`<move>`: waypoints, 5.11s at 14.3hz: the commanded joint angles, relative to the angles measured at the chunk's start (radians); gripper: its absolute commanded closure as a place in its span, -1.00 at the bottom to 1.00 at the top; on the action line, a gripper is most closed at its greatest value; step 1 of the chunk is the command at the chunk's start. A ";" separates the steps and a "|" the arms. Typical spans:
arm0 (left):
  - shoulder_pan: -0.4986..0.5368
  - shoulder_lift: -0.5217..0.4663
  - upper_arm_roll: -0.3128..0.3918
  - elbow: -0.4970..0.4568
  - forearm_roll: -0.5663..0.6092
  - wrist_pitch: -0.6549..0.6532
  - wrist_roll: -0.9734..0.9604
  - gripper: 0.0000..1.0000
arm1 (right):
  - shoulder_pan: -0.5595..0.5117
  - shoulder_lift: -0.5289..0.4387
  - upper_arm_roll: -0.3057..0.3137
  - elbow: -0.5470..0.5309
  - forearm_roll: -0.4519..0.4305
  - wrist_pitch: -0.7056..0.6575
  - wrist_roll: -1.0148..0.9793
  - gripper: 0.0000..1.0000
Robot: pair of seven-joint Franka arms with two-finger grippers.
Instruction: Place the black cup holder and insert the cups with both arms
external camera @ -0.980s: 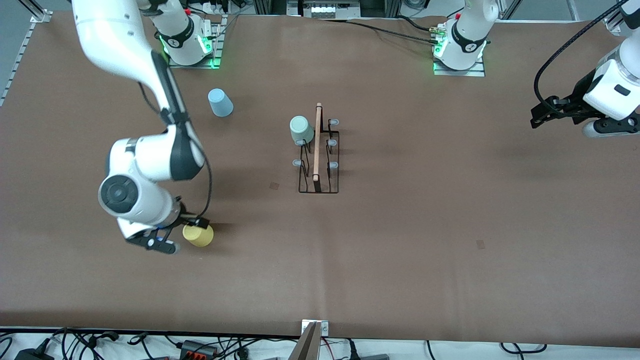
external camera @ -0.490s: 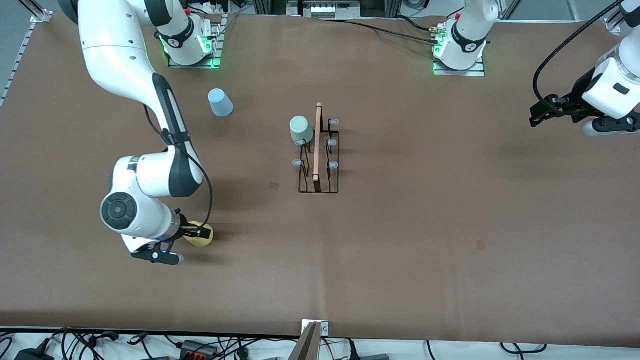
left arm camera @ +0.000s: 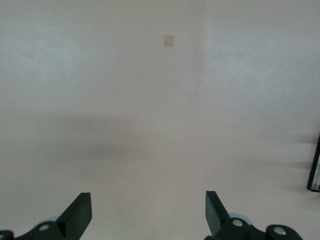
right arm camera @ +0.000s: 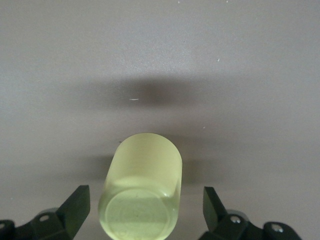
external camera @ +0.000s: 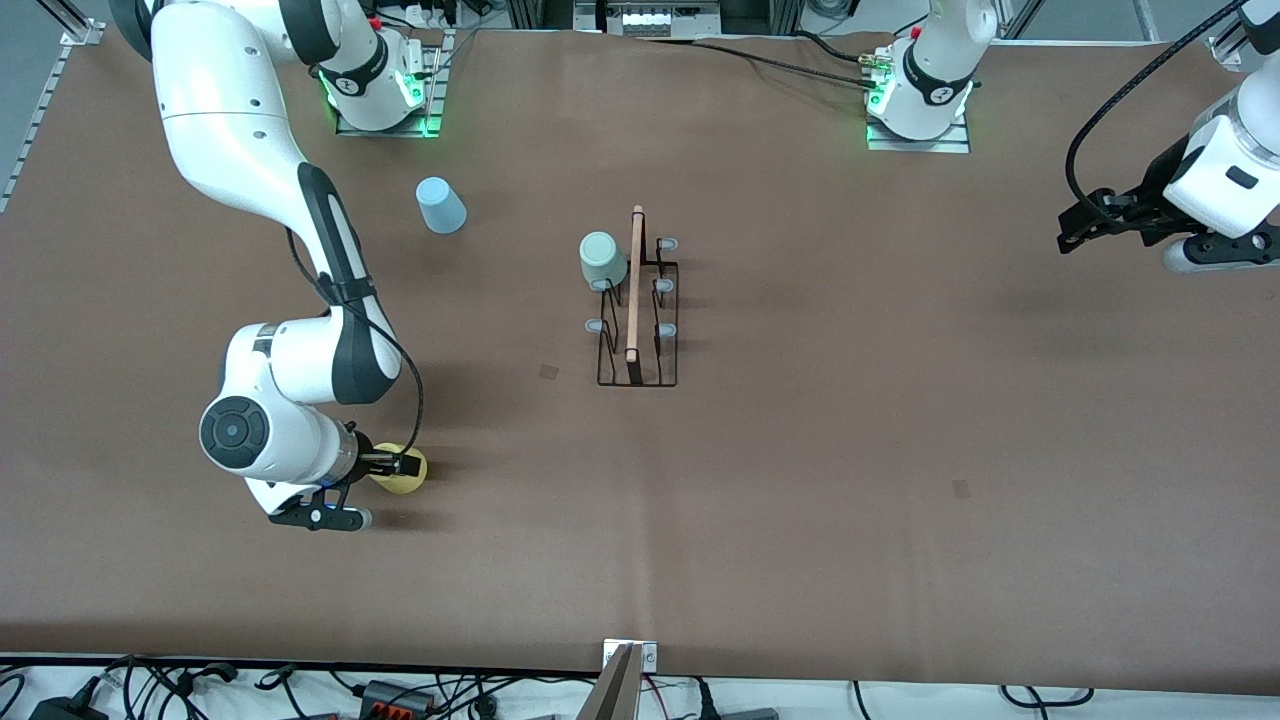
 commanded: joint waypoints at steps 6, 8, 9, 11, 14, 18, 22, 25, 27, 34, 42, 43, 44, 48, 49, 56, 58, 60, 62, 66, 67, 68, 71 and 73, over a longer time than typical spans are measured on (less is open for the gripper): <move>0.007 -0.009 -0.005 0.011 -0.025 -0.021 0.001 -1.00 | -0.009 0.014 0.020 0.038 0.008 0.000 -0.047 0.33; 0.007 -0.009 -0.005 0.011 -0.025 -0.021 0.000 -1.00 | 0.003 -0.018 0.022 0.041 0.002 -0.058 -0.055 0.51; 0.007 -0.009 -0.005 0.011 -0.025 -0.021 0.000 -1.00 | 0.006 -0.047 0.023 0.049 0.002 -0.109 -0.070 0.54; 0.007 -0.009 -0.005 0.011 -0.025 -0.022 0.000 -1.00 | 0.023 -0.110 0.037 0.092 0.005 -0.218 -0.070 0.54; 0.007 -0.009 -0.005 0.011 -0.025 -0.022 0.000 -1.00 | 0.099 -0.188 0.071 0.142 0.010 -0.345 0.038 0.54; 0.007 -0.008 -0.005 0.011 -0.025 -0.022 0.001 -1.00 | 0.242 -0.231 0.071 0.141 0.013 -0.379 0.179 0.53; 0.007 -0.008 -0.005 0.019 -0.025 -0.022 0.001 -1.00 | 0.336 -0.220 0.071 0.132 0.013 -0.376 0.314 0.53; 0.007 -0.006 -0.005 0.019 -0.025 -0.024 0.001 -1.00 | 0.351 -0.204 0.072 0.119 0.027 -0.364 0.345 0.53; 0.007 -0.006 -0.005 0.019 -0.025 -0.024 0.001 -1.00 | 0.360 -0.187 0.072 0.118 0.088 -0.363 0.347 0.53; 0.009 -0.006 -0.005 0.021 -0.025 -0.028 0.001 -1.00 | 0.383 -0.171 0.071 0.083 0.093 -0.327 0.345 0.53; 0.010 -0.004 -0.003 0.021 -0.023 -0.030 0.001 -1.00 | 0.405 -0.142 0.071 0.080 0.086 -0.288 0.345 0.53; 0.013 -0.004 -0.003 0.019 -0.025 -0.030 0.001 -1.00 | 0.405 -0.139 0.071 0.070 0.086 -0.277 0.345 0.53; 0.015 -0.004 -0.003 0.019 -0.025 -0.030 0.001 -1.00 | 0.406 -0.138 0.071 0.067 0.085 -0.269 0.344 0.53; 0.015 0.000 -0.003 0.021 -0.025 -0.030 0.001 -1.00 | 0.406 -0.118 0.071 0.066 0.054 -0.251 0.344 0.52; 0.015 0.000 -0.003 0.021 -0.025 -0.030 0.001 -1.00 | 0.406 -0.115 0.071 0.066 0.054 -0.249 0.344 0.51; 0.015 0.002 -0.003 0.027 -0.023 -0.042 0.001 -1.00 | 0.419 -0.134 0.057 0.067 0.053 -0.258 0.411 -1.00; 0.015 0.002 -0.003 0.027 -0.023 -0.042 0.001 -1.00 | 0.405 -0.209 0.054 0.067 -0.022 -0.275 0.410 -1.00; 0.015 0.002 -0.003 0.027 -0.023 -0.040 0.001 -1.00 | 0.399 -0.268 0.020 0.069 -0.082 -0.293 0.398 -1.00; 0.015 0.002 -0.003 0.027 -0.023 -0.040 0.001 -1.00 | 0.399 -0.306 -0.046 0.069 -0.093 -0.327 0.373 -1.00; 0.015 0.003 -0.003 0.028 -0.023 -0.042 0.003 -1.00 | 0.393 -0.374 -0.158 0.069 -0.093 -0.385 0.278 -1.00; 0.015 0.003 -0.003 0.028 -0.025 -0.040 0.003 -1.00 | 0.393 -0.381 -0.185 0.069 -0.088 -0.396 0.238 -1.00; 0.015 0.003 -0.003 0.028 -0.025 -0.040 0.003 -1.00 | 0.393 -0.392 -0.207 0.069 -0.085 -0.401 0.209 -1.00; 0.015 0.003 -0.003 0.028 -0.025 -0.040 0.003 -1.00 | 0.339 -0.403 -0.218 0.072 -0.078 -0.396 0.178 -1.00; 0.015 0.003 -0.003 0.028 -0.025 -0.040 0.005 -1.00 | 0.244 -0.430 -0.195 0.070 -0.064 -0.389 0.137 -1.00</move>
